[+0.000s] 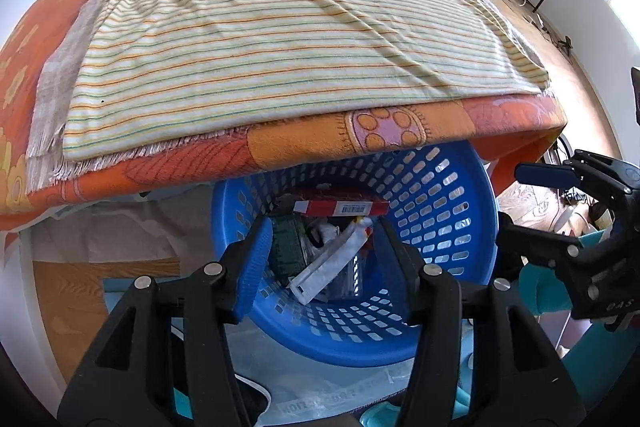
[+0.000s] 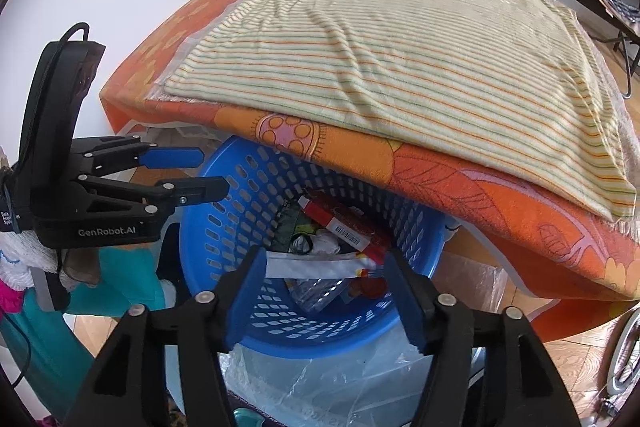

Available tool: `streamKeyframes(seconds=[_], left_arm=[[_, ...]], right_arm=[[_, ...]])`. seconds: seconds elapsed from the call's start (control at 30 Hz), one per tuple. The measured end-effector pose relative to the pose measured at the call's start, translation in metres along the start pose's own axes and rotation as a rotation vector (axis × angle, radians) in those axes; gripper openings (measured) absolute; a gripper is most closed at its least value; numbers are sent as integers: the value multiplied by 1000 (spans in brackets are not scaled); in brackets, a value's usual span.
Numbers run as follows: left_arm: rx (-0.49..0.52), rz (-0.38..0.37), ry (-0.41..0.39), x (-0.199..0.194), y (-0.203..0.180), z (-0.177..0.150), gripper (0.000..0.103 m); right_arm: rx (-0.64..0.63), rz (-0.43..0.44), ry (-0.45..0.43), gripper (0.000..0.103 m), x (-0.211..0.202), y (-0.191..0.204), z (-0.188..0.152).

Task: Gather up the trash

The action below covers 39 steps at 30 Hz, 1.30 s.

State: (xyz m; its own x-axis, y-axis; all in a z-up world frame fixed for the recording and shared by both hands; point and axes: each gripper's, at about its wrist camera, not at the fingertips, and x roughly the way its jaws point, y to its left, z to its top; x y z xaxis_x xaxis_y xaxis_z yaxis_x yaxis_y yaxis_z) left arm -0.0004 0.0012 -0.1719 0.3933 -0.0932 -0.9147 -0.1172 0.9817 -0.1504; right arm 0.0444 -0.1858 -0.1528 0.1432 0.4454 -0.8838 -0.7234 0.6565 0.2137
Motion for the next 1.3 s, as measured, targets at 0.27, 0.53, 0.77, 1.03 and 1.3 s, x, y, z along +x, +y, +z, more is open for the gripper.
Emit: streamKeyframes(seconds=[0.27,0.53,0.77,1.03,1.3], left_arm=[[-21,9,-19,-7,1,5,61],[-42,18,-59,-19,-1,17,67],[-58,39,-98,-30,-1,31,70],[-57,58,-181,-54,-7,50,78],[-73,74,-316,-91,-9,84,81]], right_arm=[[29,-19,-24,85,-4,-6,0],[31,-33,-48,87,-11,-7,6],[38,-36,-80,90,-22,-9,16],[42,-58,-133,92,-37,-19,38],[65,-57,-169,93,-48,-32,64]])
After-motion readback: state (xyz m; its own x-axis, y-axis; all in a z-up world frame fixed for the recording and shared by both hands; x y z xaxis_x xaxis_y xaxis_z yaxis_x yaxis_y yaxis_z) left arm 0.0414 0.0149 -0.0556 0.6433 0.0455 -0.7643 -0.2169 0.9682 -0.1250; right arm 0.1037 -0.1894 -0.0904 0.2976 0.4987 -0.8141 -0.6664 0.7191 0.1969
